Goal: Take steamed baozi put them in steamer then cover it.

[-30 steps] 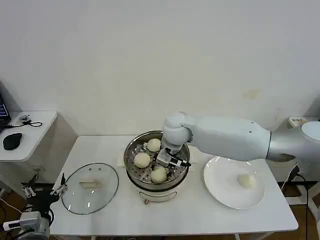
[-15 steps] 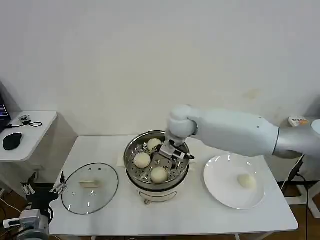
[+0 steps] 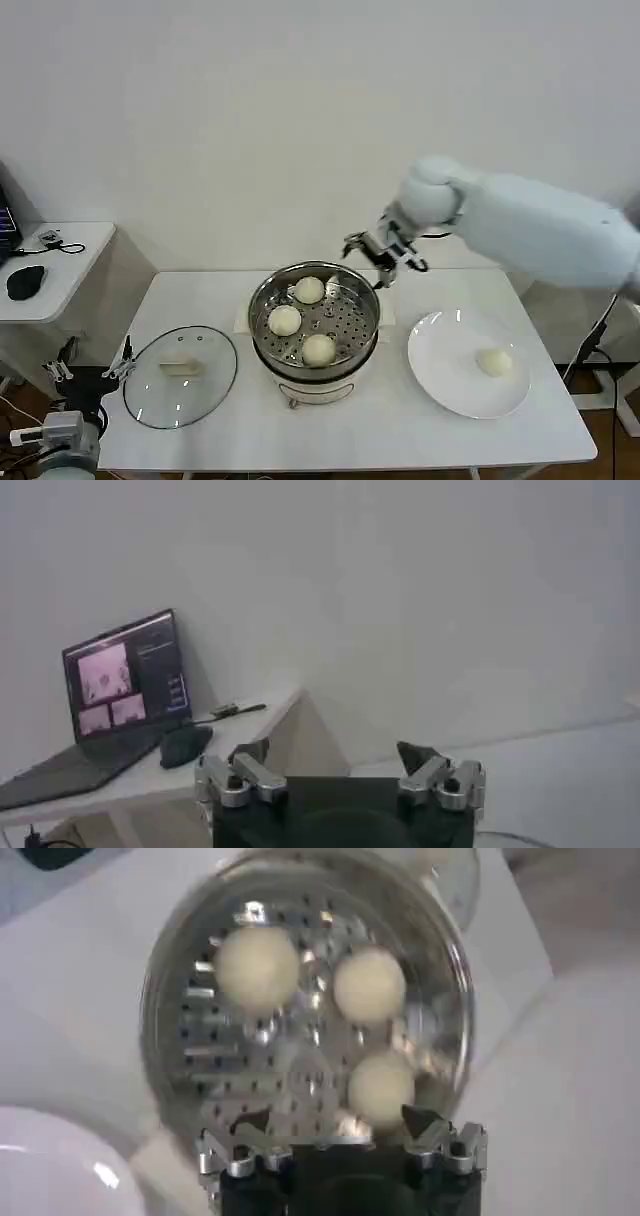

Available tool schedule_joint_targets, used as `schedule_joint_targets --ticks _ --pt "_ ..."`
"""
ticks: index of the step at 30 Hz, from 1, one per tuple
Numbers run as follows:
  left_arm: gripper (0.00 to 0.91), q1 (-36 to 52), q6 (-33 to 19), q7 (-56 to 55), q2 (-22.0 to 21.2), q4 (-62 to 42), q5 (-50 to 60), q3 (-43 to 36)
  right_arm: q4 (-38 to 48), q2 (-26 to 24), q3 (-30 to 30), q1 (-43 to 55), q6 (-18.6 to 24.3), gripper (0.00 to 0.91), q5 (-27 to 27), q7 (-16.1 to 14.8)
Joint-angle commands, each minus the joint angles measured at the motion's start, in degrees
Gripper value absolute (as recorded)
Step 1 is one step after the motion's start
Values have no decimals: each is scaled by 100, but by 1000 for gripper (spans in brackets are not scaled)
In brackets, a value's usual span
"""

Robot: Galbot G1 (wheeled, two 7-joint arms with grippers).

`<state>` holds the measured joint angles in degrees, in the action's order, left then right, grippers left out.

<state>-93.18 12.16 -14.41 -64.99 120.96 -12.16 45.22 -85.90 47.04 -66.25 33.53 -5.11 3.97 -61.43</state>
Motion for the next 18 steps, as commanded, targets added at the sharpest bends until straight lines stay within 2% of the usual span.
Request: schedule_joint_targets --ticks 1,8,13,18 --pt "907 70 -75 7 59 -90 -17 -116 -402 -1868 -244 149 -621 907 28 86" --pt "907 183 -123 0 35 -177 109 -314 -659 -2654 -188 -673 -526 907 -455 98" --pt "907 248 -119 2 10 -210 134 -392 -537 -2930 565 -1697 -526 907 -701 146" --pt "907 240 -123 2 -26 -239 162 -413 -298 -2935 1338 -2691 -533 907 -885 188"
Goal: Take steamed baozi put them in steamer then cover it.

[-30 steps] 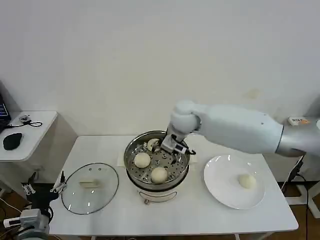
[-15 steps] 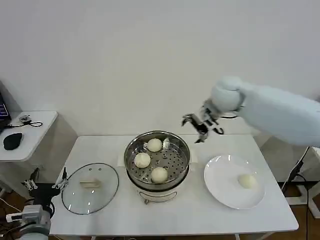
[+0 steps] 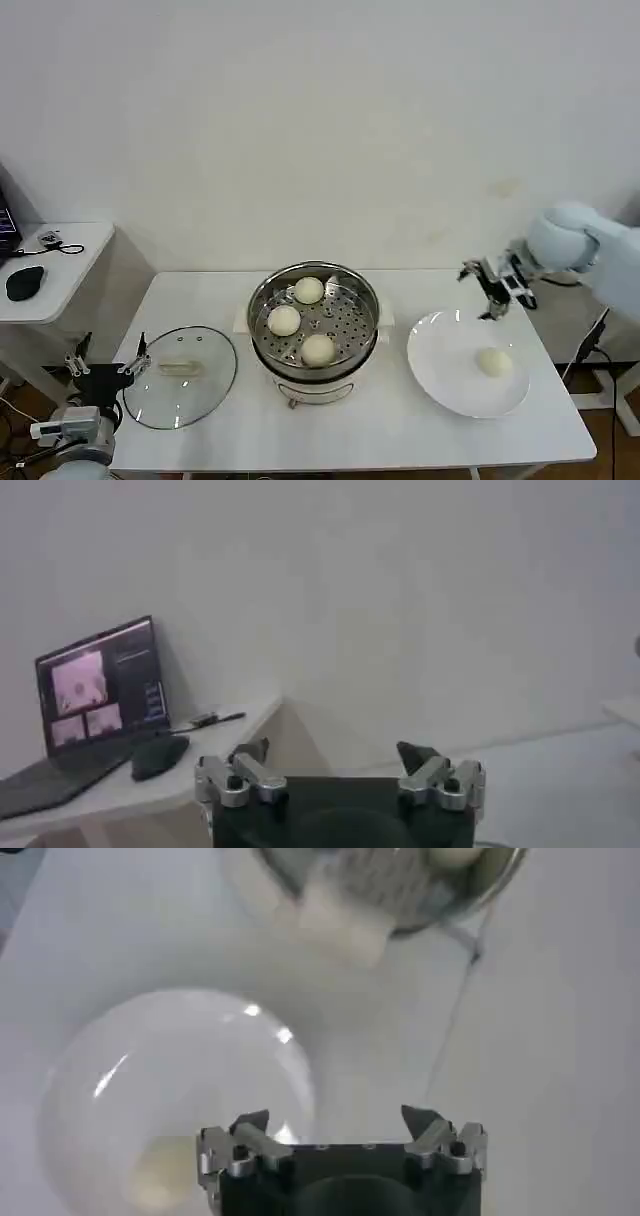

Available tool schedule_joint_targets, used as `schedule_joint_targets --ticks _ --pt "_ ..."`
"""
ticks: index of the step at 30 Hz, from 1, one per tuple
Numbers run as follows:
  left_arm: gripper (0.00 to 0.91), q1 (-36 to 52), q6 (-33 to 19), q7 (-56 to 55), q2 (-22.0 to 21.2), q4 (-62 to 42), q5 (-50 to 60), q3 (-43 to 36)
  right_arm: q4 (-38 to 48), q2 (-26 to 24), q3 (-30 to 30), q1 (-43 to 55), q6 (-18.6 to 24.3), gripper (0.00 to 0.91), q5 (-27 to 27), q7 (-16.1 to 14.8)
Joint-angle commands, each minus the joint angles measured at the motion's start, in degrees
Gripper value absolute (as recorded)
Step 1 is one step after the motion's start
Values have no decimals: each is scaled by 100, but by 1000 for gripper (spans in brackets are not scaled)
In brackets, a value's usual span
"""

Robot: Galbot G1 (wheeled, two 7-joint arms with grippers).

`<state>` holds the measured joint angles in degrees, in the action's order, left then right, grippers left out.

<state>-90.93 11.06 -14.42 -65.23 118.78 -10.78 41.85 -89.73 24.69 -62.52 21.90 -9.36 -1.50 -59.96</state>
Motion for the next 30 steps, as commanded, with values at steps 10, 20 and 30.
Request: schedule_joint_targets --ticks 10,20,30 --pt "907 -39 -7 2 -33 -35 70 -47 698 -401 1989 -2946 41 907 -606 48" --pt "907 -120 3 -1 -9 7 59 80 1331 51 2547 -3414 153 907 -832 65" --pt "907 -109 17 13 -18 -11 73 45 1791 437 2725 -3473 174 907 -944 140"
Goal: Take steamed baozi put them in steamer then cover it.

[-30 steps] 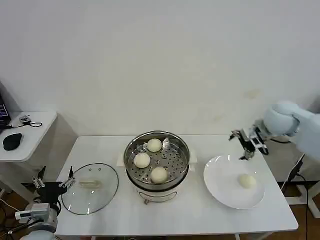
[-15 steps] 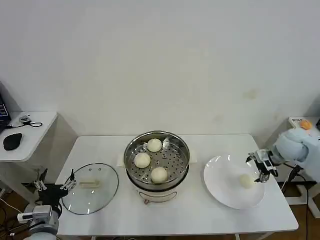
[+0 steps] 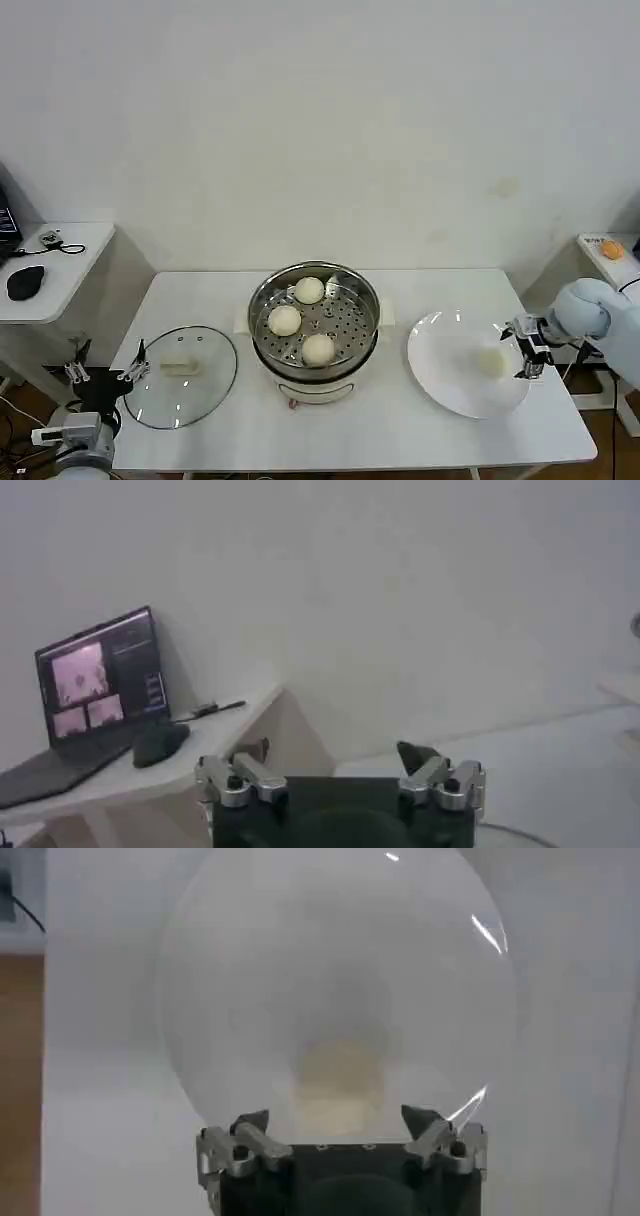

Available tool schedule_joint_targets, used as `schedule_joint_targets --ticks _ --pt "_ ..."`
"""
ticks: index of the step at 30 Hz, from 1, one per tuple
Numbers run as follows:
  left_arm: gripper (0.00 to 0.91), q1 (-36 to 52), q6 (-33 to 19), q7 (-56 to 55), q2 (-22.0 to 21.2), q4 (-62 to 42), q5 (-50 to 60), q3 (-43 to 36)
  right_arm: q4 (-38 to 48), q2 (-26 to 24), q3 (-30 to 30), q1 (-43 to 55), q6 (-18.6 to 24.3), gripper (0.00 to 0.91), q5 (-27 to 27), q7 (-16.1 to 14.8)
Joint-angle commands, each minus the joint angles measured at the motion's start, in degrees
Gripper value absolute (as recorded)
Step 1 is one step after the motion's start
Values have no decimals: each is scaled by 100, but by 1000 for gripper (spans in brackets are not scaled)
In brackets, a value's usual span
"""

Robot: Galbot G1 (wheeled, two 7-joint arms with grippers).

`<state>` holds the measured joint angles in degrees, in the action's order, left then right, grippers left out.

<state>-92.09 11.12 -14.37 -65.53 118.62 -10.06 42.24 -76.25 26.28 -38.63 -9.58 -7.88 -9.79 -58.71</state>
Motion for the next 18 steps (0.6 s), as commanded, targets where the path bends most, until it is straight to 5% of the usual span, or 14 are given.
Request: schedule_joint_targets --ticks 1,10,18 --pt "907 6 14 6 21 -1 1 6 480 322 329 -323 19 907 -115 23" --pt "907 3 18 14 23 13 5 7 672 537 306 -341 16 907 -206 41" --pt "907 31 17 18 21 -3 6 -12 711 602 316 -357 -76 816 -229 60"
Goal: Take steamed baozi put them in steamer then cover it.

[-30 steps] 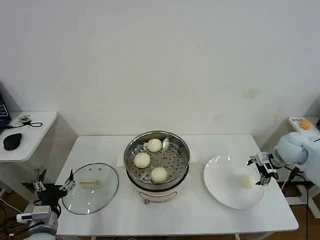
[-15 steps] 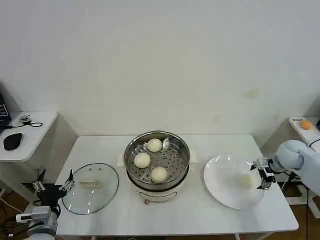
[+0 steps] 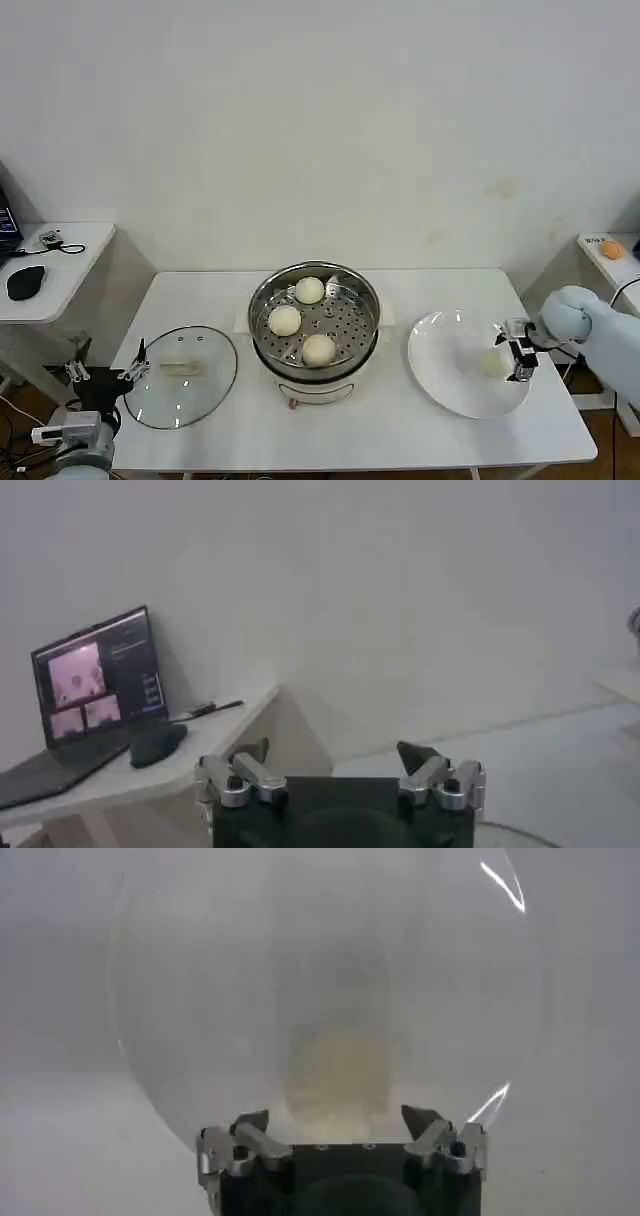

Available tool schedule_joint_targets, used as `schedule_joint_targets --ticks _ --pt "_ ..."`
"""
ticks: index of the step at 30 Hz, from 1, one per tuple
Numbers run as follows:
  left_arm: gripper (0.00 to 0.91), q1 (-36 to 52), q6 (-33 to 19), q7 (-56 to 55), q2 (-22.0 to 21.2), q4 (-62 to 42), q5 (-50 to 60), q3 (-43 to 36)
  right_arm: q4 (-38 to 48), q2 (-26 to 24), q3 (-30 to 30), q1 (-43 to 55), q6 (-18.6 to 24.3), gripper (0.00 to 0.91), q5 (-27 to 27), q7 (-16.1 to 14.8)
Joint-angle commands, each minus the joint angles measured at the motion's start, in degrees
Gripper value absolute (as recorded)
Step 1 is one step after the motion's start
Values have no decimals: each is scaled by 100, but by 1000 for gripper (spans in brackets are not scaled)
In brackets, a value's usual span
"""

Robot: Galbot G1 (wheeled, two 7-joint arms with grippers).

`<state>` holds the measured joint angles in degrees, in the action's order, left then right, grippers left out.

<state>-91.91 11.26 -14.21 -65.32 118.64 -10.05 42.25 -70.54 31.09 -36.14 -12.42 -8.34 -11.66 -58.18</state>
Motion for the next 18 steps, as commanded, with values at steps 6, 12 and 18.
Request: schedule_joint_targets --ticks 6,12,18 --pt "907 20 2 0 -12 -19 19 -36 156 208 59 -52 -56 705 -33 -15" --pt "907 11 2 -4 -4 -10 10 -12 142 209 55 -27 -81 574 -45 -114" --pt "907 -21 -6 -7 -14 11 7 6 -59 6 -37 134 -164 564 24 -181"
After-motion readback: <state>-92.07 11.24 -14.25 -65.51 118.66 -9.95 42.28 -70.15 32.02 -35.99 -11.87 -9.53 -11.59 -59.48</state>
